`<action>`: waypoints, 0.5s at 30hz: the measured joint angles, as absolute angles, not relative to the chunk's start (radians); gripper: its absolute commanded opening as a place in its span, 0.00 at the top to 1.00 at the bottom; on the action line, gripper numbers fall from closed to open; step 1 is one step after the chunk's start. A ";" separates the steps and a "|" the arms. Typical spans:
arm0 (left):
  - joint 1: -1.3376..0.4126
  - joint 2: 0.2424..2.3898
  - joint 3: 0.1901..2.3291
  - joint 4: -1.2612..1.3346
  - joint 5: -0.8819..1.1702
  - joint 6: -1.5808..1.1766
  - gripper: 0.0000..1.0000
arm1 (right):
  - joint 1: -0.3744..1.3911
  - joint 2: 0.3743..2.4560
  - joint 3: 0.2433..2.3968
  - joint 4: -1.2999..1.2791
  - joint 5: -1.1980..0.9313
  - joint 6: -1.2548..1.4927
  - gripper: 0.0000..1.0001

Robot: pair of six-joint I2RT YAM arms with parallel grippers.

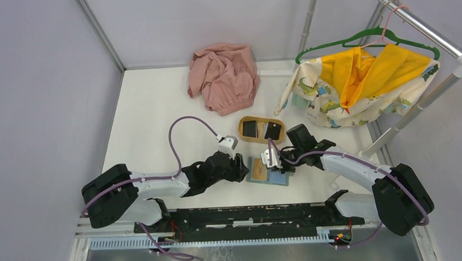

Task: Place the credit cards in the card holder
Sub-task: Insert the credit card into the card holder.

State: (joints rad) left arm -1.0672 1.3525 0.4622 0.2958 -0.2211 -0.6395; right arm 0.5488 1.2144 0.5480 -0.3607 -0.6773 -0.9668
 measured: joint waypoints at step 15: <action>-0.974 1.382 0.309 0.563 -0.014 -0.782 0.23 | 0.569 1.284 0.530 -0.282 -0.629 -0.946 0.88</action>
State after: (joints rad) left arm -0.9741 1.3823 0.3088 0.5629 -0.0139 -0.7822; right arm 0.5690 1.2842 0.5301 -0.2821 -0.6289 -0.9463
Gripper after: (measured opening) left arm 0.775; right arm 0.121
